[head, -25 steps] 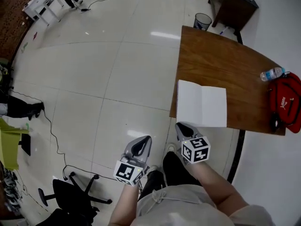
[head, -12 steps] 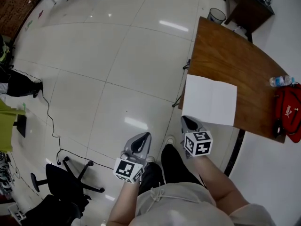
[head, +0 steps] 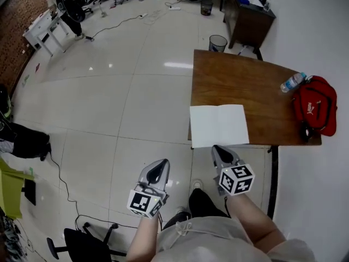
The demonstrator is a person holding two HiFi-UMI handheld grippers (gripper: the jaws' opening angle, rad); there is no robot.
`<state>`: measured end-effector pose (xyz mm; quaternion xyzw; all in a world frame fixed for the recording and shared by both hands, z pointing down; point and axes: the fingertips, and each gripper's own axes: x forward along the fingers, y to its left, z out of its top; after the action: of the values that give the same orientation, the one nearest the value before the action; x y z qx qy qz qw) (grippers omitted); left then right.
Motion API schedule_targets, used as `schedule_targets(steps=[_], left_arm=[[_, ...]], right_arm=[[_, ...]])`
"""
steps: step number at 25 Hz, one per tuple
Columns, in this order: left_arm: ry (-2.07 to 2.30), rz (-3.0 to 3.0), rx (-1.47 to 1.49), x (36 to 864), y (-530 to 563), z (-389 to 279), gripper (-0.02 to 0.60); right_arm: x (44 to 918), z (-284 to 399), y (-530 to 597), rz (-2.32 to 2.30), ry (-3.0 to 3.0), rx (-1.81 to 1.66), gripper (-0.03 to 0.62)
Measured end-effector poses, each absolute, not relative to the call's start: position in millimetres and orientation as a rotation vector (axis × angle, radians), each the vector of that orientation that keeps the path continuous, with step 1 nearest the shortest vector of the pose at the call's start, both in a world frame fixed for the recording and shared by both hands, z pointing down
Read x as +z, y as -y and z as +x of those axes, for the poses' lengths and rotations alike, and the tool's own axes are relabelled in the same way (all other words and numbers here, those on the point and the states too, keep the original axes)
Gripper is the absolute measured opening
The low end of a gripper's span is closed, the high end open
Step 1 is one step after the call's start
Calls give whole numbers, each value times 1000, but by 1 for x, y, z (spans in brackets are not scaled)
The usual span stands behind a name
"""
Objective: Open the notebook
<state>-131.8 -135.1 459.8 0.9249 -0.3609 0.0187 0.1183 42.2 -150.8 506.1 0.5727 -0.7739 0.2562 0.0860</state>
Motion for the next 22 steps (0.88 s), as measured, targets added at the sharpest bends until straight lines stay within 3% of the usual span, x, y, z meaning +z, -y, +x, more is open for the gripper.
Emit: schedule_targets(steps=[10,22], left_arm=[[857,2973,-47,381,79,-107,5],[867,3042,-51,351,4,-95,5]], right_arm=[[418,72,49,1914,2323,328,2],[414,86,-40,1935,2285,259,2]])
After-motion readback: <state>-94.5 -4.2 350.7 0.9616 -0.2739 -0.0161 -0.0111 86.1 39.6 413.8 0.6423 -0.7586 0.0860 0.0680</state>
